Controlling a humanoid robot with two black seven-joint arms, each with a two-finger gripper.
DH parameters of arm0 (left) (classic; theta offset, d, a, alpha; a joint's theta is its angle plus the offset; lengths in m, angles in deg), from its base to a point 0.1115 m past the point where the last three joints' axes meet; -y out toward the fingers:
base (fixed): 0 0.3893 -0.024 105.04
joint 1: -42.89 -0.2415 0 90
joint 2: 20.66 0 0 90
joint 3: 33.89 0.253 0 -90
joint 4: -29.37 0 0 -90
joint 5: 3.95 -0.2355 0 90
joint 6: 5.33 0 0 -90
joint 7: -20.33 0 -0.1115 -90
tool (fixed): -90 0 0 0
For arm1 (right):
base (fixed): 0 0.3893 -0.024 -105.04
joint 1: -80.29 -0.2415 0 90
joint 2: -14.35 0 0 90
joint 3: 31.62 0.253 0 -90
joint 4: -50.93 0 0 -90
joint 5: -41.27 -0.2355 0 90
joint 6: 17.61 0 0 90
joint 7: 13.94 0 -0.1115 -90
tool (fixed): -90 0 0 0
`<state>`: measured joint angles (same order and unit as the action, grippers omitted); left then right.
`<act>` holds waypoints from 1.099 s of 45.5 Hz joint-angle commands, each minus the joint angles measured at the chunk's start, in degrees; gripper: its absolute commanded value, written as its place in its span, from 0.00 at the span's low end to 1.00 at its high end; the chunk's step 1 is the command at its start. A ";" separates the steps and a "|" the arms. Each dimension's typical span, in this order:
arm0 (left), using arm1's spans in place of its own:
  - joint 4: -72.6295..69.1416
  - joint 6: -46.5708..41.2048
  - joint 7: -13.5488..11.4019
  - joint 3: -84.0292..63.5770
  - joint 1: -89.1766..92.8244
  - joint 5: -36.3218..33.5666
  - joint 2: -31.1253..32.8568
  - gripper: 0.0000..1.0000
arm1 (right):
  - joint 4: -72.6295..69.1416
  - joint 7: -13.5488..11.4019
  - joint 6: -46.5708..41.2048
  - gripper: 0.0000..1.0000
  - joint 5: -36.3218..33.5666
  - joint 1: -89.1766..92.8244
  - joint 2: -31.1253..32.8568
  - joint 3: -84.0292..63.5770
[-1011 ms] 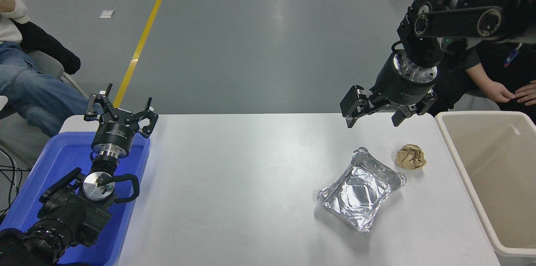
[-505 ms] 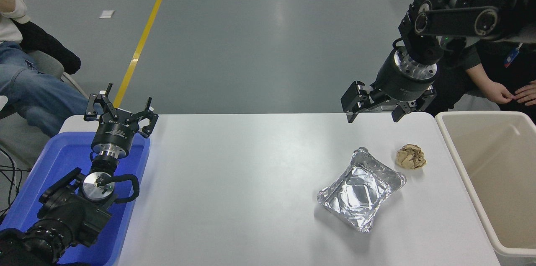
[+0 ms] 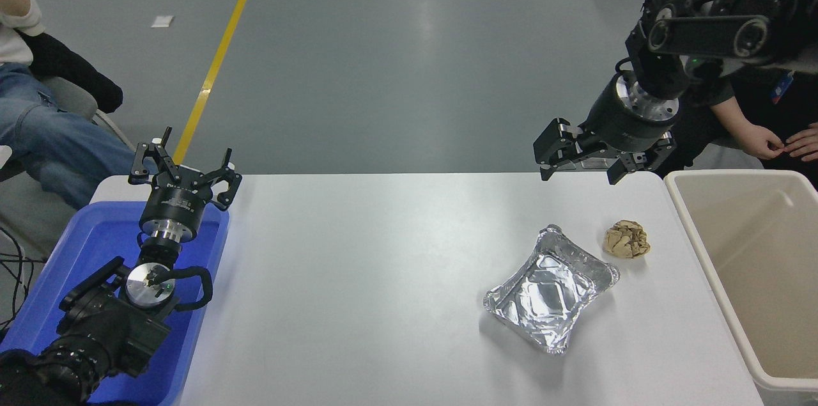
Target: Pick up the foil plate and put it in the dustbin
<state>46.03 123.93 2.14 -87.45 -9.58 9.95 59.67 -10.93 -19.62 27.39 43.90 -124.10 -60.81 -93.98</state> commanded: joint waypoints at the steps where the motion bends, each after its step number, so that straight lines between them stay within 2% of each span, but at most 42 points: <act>1: -0.05 0.03 0.00 -0.05 0.08 -0.01 0.09 0.99 | -0.36 0.05 0.00 1.00 0.71 -0.39 2.21 -2.23; 20: -0.05 0.03 0.00 0.03 0.00 -0.01 0.00 0.99 | -4.93 0.05 0.00 1.00 0.80 3.04 4.76 -3.12; 34: -0.05 0.03 0.00 0.03 0.00 -0.01 0.00 0.99 | -5.11 -0.04 23.19 1.00 -2.01 11.21 6.78 -2.85; 42: -0.05 0.03 0.00 0.03 0.08 -0.01 0.00 0.99 | -5.72 -0.04 26.36 1.00 -11.41 14.90 7.92 -3.47; 50: -0.05 0.03 0.00 0.03 0.00 -0.01 0.09 0.99 | -8.70 -0.04 30.14 1.00 -15.37 18.24 9.15 -3.47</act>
<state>46.00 123.96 2.14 -87.43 -9.58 9.93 59.68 -16.68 -19.62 50.88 35.04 -110.70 -53.45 -97.29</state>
